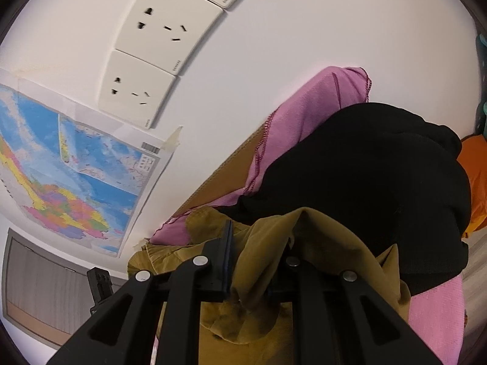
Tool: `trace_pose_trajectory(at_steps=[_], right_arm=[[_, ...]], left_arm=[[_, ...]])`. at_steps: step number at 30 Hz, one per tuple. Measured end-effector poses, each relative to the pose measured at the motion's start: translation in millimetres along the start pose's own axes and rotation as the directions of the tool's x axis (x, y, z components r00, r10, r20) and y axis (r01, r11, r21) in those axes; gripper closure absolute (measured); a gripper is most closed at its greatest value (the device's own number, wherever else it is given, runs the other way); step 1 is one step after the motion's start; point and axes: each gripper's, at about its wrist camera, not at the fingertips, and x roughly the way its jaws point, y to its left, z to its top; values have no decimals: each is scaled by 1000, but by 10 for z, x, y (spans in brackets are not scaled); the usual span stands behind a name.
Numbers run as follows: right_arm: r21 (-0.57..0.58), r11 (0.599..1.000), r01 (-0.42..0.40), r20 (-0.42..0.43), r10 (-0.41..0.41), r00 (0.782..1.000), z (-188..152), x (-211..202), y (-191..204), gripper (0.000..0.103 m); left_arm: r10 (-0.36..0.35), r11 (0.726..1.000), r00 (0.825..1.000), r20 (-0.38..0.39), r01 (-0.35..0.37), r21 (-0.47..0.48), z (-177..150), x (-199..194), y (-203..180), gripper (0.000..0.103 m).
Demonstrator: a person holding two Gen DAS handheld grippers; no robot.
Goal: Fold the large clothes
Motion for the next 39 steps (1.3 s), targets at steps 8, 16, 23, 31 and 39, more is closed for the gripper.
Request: trace_pose_trajectory(at_steps=[8, 16, 23, 31, 39], right_arm=[[25, 999, -38, 26, 38, 999, -2, -54, 16, 49], [-181, 981, 74, 154, -46, 987, -221, -370, 515, 39], [-515, 834, 198, 143, -144, 979, -805, -8, 1080, 39], [-600, 726, 335, 128, -326, 937, -888, 763, 1045, 48], [-624, 673, 398, 125, -417, 900, -826, 1092, 970, 47]], left_arm=[[-7, 999, 1000, -21, 6, -35, 45, 144, 73, 81], [-64, 993, 998, -21, 62, -96, 52, 156, 169, 80], [-100, 987, 995, -9, 98, -131, 39, 142, 217, 79], [-248, 960, 965, 83, 257, -109, -49, -148, 223, 45], [-270, 960, 931, 245, 239, 148, -330, -646, -192, 16]])
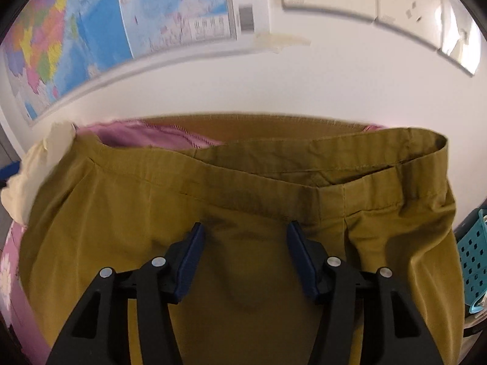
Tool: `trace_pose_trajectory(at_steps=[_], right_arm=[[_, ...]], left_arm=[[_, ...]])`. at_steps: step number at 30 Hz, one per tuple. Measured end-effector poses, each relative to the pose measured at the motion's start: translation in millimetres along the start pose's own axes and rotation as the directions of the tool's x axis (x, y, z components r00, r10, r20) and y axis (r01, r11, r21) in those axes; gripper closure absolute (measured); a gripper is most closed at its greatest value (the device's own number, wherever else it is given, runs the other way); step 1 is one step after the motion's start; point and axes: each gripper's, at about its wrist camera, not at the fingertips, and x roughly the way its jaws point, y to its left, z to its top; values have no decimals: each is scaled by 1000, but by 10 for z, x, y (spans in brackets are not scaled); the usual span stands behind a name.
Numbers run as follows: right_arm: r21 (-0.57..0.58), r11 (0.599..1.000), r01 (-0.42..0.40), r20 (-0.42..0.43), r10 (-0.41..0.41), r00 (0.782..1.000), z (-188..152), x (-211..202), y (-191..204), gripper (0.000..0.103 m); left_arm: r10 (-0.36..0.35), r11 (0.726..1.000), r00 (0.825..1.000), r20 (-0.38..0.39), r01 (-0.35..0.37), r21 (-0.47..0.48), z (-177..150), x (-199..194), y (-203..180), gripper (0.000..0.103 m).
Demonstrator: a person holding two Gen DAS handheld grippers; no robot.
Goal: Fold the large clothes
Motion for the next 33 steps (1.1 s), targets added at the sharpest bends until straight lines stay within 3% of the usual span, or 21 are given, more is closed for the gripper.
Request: trace_pose_trajectory(at_steps=[3, 8, 11, 13, 16, 18, 21, 24, 26, 27, 28, 30, 33], right_arm=[[3, 1000, -17, -12, 17, 1000, -5, -29, -5, 47], [27, 995, -94, 71, 92, 993, -155, -540, -113, 47], [27, 999, -25, 109, 22, 994, -250, -744, -308, 46], [101, 994, 34, 63, -40, 997, -267, -641, -601, 46], [215, 977, 8, -15, -5, 1000, -299, -364, -973, 55], [284, 959, -21, -31, 31, 999, -308, -197, -1141, 60], [284, 959, -13, -36, 24, 999, -315, -148, -1186, 60], [261, 965, 5, -33, 4, 999, -322, -254, -1136, 56], [283, 959, 15, 10, -19, 1000, -378, -428, -1104, 50], [288, 958, 1, 40, -13, 999, -419, -562, -1121, 40], [291, 957, -10, 69, -11, 998, -481, -707, -1118, 36], [289, 956, -59, 126, 23, 992, -640, -1013, -1087, 36], [307, 939, -155, 176, 104, 979, -914, -1342, -1013, 31]], left_arm=[[93, 991, 993, -70, -85, 104, -145, 299, -162, 20], [193, 980, 960, -201, -181, 76, -363, 786, 95, 27], [203, 979, 955, -217, -192, 71, -425, 887, 227, 29], [201, 980, 955, -217, -193, 59, -430, 946, 255, 29], [200, 980, 952, -231, -196, 40, -424, 1007, 299, 30], [216, 976, 950, -226, -214, 34, -427, 1032, 336, 33], [226, 974, 952, -208, -222, 43, -457, 1048, 338, 32], [282, 959, 944, -170, -272, 79, -499, 946, 259, 34], [304, 951, 945, -124, -294, 96, -532, 776, 186, 34], [312, 947, 945, -95, -302, 111, -560, 663, 128, 33], [303, 948, 951, -63, -295, 118, -595, 523, 82, 31], [283, 953, 959, -24, -278, 116, -669, 285, 37, 25], [268, 958, 963, 2, -267, 108, -879, -36, -6, 25]])
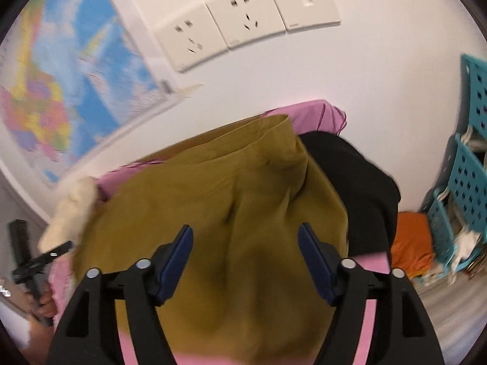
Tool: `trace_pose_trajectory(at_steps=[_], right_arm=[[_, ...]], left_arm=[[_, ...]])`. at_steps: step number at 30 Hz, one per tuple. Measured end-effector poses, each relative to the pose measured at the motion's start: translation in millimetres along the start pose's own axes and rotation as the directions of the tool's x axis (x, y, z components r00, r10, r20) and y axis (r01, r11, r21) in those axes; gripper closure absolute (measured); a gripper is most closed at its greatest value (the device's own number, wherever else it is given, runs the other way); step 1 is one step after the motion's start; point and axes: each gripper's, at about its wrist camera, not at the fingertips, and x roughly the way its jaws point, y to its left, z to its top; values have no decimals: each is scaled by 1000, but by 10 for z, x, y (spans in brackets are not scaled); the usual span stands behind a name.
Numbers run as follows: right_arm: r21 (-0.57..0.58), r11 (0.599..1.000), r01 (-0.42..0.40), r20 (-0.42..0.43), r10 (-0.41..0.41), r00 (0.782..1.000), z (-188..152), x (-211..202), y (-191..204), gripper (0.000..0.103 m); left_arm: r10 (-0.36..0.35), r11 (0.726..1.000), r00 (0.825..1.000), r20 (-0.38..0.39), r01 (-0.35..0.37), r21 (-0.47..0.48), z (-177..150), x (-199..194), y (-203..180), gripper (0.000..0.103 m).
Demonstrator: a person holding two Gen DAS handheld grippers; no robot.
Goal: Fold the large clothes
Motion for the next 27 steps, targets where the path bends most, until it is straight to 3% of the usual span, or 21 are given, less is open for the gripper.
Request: trace_pose_trajectory(at_steps=[4, 11, 14, 19, 23, 27], right_arm=[[104, 986, -132, -28, 135, 990, -441, -301, -67, 25], [316, 917, -242, -91, 284, 955, -1158, -158, -167, 25], [364, 903, -227, -90, 277, 957, -1230, -22, -211, 25], [386, 889, -247, -48, 287, 957, -1097, 165, -197, 21], [385, 898, -211, -22, 237, 971, -971, 299, -123, 19], [389, 905, -174, 32, 176, 984, -886, 388, -11, 8]], left_arm=[[-48, 998, 999, -16, 48, -40, -364, -201, 33, 25], [-152, 987, 984, -93, 147, -61, -812, -136, -144, 25], [-187, 981, 975, -120, 179, -74, -874, -13, -219, 25], [-245, 960, 959, -146, 219, -174, -935, 228, -182, 25], [-283, 942, 949, -139, 247, -229, -954, 305, -120, 24], [-313, 922, 942, -120, 271, -276, -893, 378, -71, 21]])
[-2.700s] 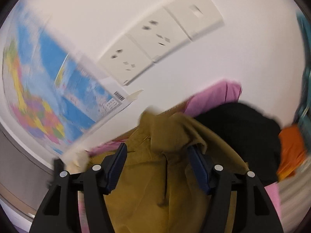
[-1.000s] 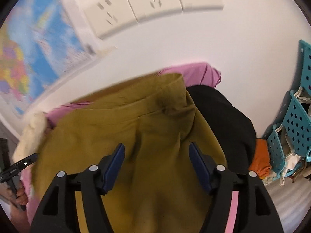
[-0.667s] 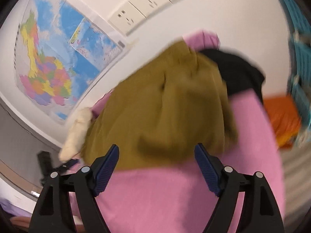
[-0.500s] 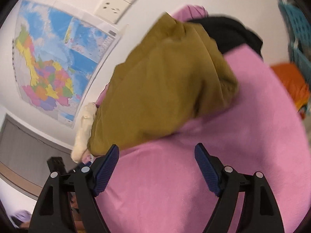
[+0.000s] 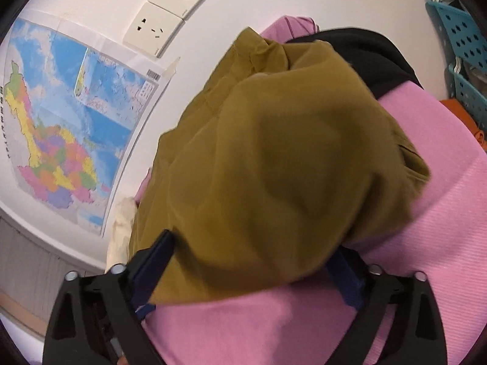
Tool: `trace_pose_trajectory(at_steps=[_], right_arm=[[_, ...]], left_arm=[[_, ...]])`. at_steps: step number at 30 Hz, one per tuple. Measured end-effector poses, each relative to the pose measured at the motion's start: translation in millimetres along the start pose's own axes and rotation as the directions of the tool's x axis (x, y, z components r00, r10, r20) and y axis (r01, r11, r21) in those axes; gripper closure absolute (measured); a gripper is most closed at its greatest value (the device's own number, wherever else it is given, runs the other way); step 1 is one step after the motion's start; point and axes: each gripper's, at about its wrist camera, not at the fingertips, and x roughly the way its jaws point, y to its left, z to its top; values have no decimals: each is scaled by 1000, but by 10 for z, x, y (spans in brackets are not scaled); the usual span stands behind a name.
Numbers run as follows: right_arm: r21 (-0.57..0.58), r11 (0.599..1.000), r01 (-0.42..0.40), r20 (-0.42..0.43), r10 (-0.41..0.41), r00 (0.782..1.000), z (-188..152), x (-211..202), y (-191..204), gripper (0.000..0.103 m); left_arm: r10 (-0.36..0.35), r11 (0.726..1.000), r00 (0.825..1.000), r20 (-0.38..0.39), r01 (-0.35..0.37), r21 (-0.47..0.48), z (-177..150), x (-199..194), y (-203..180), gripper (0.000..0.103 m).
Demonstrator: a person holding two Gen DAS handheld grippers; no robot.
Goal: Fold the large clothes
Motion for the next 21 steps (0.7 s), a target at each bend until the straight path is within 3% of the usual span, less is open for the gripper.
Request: trace_pose_trajectory(at_steps=[5, 7, 9, 13, 15, 16, 18, 21], right_arm=[[14, 1000, 25, 39, -26, 999, 44, 65, 48, 8], [11, 999, 40, 45, -40, 998, 66, 37, 35, 24], [24, 999, 23, 34, -24, 999, 75, 1, -4, 30], [26, 1000, -13, 43, 12, 999, 90, -108, -26, 56], [-1, 999, -33, 59, 33, 998, 93, -182, 37, 64], [-18, 999, -42, 68, 43, 997, 92, -214, 76, 66], [-57, 997, -42, 80, 46, 996, 87, -254, 158, 62], [-11, 999, -47, 40, 47, 998, 69, -148, 69, 38]], left_arm=[[-51, 996, 998, 31, 53, -71, 138, 67, 73, 14], [-78, 991, 996, 43, 83, -110, 186, 69, 111, 12], [-91, 988, 994, 53, 97, -122, 220, 79, 109, 8], [-52, 992, 997, 57, 58, -110, 273, 158, 19, 6], [-28, 992, 998, 64, 36, -118, 292, 168, 0, 10], [-3, 993, 998, 69, 11, -114, 297, 162, -12, 19], [52, 995, 996, 72, -46, -84, 292, 145, -62, 39], [86, 995, 993, 82, -82, -54, 291, 98, -106, 45]])
